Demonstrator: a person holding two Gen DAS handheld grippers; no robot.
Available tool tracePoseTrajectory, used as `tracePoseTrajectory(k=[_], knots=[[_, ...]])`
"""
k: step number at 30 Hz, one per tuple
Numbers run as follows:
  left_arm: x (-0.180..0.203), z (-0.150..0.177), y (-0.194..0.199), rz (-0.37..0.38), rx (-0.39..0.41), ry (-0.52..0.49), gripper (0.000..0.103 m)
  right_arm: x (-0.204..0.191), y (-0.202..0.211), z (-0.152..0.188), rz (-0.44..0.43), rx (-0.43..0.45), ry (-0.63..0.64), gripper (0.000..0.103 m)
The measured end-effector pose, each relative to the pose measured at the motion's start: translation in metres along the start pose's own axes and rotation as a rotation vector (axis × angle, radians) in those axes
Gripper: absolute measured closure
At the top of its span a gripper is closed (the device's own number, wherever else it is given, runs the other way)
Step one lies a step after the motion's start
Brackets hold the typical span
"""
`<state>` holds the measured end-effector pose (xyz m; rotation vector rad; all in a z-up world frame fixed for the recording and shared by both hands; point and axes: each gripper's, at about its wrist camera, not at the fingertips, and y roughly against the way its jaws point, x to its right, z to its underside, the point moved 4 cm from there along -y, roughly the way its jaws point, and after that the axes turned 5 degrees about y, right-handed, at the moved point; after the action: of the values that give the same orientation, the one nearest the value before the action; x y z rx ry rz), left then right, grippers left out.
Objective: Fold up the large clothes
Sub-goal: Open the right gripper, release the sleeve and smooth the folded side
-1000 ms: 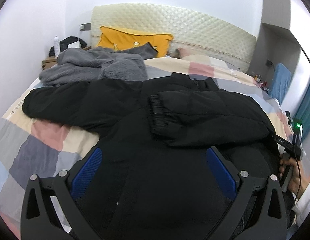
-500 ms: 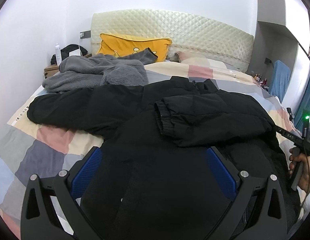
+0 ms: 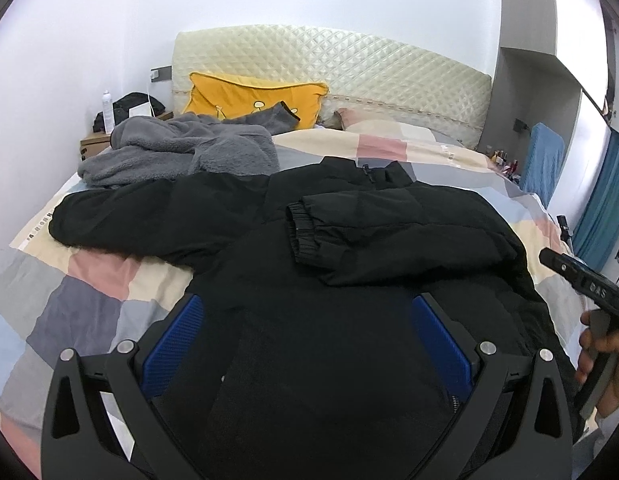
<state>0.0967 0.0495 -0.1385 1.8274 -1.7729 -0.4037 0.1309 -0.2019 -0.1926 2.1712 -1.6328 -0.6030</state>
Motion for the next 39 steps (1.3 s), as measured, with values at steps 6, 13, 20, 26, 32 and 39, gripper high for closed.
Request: tracePoseTrajectory(k=[6,13,20,26,32,39], knots=[[0.018,0.004,0.009,0.003,-0.003,-0.017,0.000,-0.016,0.025,0.007,-0.017,0.017,0.000,0.010],[0.033,0.018,0.014,0.022,-0.044,-0.046,0.000,-0.027,0.051,0.015,0.012,0.049,0.053,0.010],[0.036,0.029,0.021,0.040,-0.058,-0.054,0.000,-0.035,0.074,0.025,0.057,0.078,0.092,0.010],[0.041,0.026,0.031,0.043,-0.010,-0.097,0.000,-0.042,0.102,0.028,0.087,0.164,0.093,0.010],[0.037,0.025,0.030,0.037,-0.014,-0.089,0.000,-0.045,0.111,0.047,0.059,0.143,0.066,0.007],[0.020,0.013,0.019,0.035,-0.034,-0.037,0.000,-0.046,0.097,0.047,0.043,0.131,0.075,0.007]])
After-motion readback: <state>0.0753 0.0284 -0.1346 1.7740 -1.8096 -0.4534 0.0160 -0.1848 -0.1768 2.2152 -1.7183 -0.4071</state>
